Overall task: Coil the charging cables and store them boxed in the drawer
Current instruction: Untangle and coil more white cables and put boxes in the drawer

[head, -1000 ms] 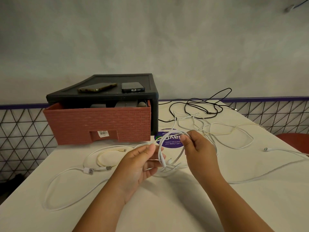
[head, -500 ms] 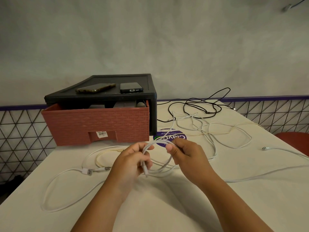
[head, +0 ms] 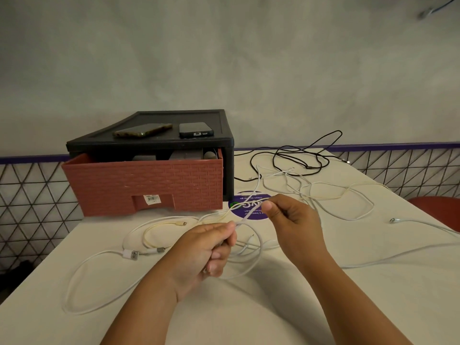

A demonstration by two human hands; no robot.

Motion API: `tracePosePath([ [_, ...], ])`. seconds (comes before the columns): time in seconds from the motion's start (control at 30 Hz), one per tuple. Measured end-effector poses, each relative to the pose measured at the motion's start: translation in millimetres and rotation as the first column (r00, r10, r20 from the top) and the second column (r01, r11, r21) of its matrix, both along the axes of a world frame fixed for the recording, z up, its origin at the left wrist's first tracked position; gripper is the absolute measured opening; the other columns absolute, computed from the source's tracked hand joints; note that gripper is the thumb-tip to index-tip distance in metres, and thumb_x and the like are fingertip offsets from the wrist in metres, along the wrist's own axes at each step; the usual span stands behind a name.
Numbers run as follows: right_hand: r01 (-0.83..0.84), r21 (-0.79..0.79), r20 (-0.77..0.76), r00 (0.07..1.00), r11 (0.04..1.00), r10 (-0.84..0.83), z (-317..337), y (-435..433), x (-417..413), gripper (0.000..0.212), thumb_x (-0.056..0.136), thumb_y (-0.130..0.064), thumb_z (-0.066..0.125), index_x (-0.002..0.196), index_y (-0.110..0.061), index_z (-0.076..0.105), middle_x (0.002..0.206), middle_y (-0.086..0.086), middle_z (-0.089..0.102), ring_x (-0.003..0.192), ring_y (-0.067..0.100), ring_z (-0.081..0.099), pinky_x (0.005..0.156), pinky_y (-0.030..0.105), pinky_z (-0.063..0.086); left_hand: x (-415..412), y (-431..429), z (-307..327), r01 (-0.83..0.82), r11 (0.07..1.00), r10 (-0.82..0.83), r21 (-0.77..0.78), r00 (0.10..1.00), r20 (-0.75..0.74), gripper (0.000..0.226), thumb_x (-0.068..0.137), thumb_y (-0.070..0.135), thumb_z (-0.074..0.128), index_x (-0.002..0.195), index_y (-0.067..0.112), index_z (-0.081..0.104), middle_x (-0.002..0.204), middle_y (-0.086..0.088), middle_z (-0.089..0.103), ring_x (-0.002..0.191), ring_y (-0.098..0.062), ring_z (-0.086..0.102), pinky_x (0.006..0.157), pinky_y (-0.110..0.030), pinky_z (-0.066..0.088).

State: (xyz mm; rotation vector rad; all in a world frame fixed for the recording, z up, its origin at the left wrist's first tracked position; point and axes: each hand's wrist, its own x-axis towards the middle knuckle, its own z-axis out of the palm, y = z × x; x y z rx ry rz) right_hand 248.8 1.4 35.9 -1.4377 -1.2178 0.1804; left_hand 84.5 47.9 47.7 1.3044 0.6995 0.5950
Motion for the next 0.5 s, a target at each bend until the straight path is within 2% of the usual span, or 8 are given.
tracePosePath([
  [0.1,0.004,-0.02,-0.031,1.0,1.0,-0.005,1,1,1,0.023,0.088,-0.028,0.06,0.072,-0.012,0.065,0.072,0.015,0.064,0.069,0.022,0.053,0.059,0.023,0.04,-4,0,2,0.056,0.996,-0.054,-0.071,0.998,0.031,0.027,0.077,0.031,0.055,0.059,0.012,0.052,0.045,0.002,0.028,0.034,-0.007,0.023,0.036,-0.016,0.021],
  [0.2,0.004,-0.121,0.011,1.0,0.993,-0.003,1,1,5,0.029,0.089,-0.032,0.058,0.073,-0.009,0.065,0.062,0.01,0.058,0.06,0.019,0.048,0.058,0.027,0.039,-7,7,-1,0.068,0.973,-0.015,-0.221,0.972,0.234,0.024,0.072,0.031,0.064,0.065,0.009,0.055,0.042,0.005,0.028,0.03,-0.005,0.025,0.033,-0.015,0.023],
  [0.3,0.024,-0.282,0.231,0.972,0.959,0.044,-4,1,9,0.037,0.094,-0.035,0.051,0.062,-0.017,0.049,0.051,-0.003,0.04,0.055,0.014,0.037,0.053,0.028,0.028,-11,19,-5,0.075,0.939,0.121,-0.335,0.841,0.527,0.046,0.041,0.023,0.093,0.078,0.004,0.072,0.045,0.006,0.037,0.034,-0.005,0.035,0.035,-0.016,0.035],
  [0.37,0.053,-0.387,0.423,0.897,0.921,0.126,-9,2,6,0.033,0.097,-0.036,0.044,0.068,-0.02,0.047,0.06,-0.004,0.044,0.063,0.019,0.042,0.057,0.032,0.031,-14,26,-6,0.032,0.935,0.21,-0.353,0.752,0.625,0.067,0.028,0.017,0.095,0.09,0.003,0.075,0.052,0.005,0.047,0.041,-0.005,0.045,0.041,-0.018,0.042],
  [0.43,0.067,-0.452,0.517,0.832,0.89,0.2,-12,3,-1,0.028,0.098,-0.033,0.041,0.075,-0.017,0.046,0.074,0.001,0.051,0.073,0.024,0.046,0.062,0.032,0.034,-14,28,-7,-0.055,0.929,0.301,-0.366,0.689,0.66,0.069,0.035,0.016,0.093,0.099,0.0,0.072,0.06,0.004,0.056,0.05,-0.006,0.055,0.047,-0.019,0.049],
  [0.47,0.06,-0.479,0.528,0.817,0.876,0.233,-13,3,-5,0.026,0.098,-0.033,0.04,0.077,-0.018,0.044,0.078,0.003,0.053,0.076,0.026,0.048,0.064,0.032,0.035,-14,28,-6,-0.118,0.923,0.345,-0.366,0.673,0.654,0.056,0.052,0.016,0.086,0.102,0.0,0.07,0.063,0.003,0.06,0.054,-0.007,0.059,0.05,-0.019,0.051],
  [0.5,0.057,-0.504,0.535,0.804,0.862,0.26,-13,2,-10,0.024,0.097,-0.033,0.04,0.079,-0.018,0.044,0.083,0.005,0.056,0.079,0.027,0.05,0.066,0.032,0.038,-13,28,-6,-0.173,0.921,0.372,-0.349,0.658,0.655,0.035,0.072,0.015,0.072,0.104,0.002,0.066,0.065,0.003,0.062,0.058,-0.007,0.061,0.053,-0.018,0.052],
])
